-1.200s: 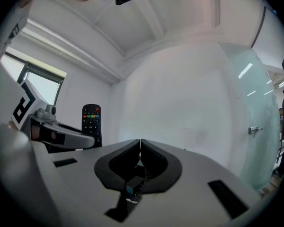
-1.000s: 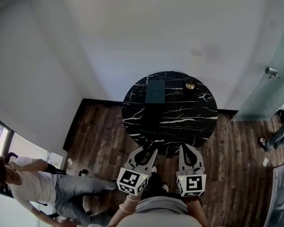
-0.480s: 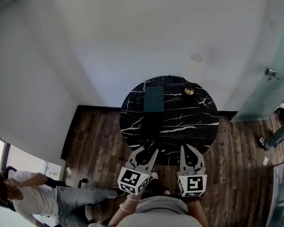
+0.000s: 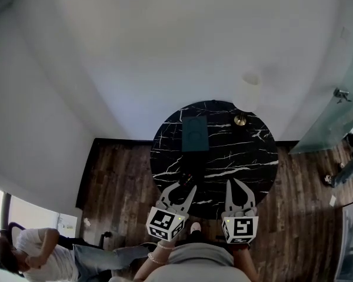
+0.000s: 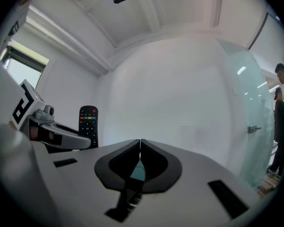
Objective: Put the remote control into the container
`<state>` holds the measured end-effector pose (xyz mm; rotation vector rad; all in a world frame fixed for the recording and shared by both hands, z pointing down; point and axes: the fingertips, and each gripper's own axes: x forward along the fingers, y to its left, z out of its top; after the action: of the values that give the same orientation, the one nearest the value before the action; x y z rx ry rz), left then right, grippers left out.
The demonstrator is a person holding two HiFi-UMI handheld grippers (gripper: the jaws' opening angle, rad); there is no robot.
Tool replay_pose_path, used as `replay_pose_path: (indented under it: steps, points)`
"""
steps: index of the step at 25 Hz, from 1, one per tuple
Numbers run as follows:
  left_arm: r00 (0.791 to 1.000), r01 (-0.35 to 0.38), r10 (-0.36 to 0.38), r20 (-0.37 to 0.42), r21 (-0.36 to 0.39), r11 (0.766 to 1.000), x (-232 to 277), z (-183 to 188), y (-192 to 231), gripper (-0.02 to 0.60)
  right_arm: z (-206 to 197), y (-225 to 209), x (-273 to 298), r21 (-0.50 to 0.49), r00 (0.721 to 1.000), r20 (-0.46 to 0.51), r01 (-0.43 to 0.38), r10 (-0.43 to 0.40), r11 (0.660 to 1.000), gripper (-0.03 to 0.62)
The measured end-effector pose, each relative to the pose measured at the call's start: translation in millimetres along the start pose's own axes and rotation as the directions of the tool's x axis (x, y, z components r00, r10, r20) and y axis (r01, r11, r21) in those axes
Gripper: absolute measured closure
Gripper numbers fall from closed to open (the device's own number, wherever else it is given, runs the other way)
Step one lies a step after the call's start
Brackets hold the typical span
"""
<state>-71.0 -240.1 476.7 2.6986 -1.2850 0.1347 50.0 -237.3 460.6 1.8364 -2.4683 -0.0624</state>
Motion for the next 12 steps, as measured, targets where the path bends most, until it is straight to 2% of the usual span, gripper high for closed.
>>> replay_pose_path:
  steps: [12]
  points:
    - [0.999, 0.024, -0.025, -0.040, -0.017, 1.000, 27.1, -7.8, 39.4, 0.500, -12.1, 0.2, 44.6, 0.005, 0.999, -0.036, 0.018, -0.017, 1.000, 0.582]
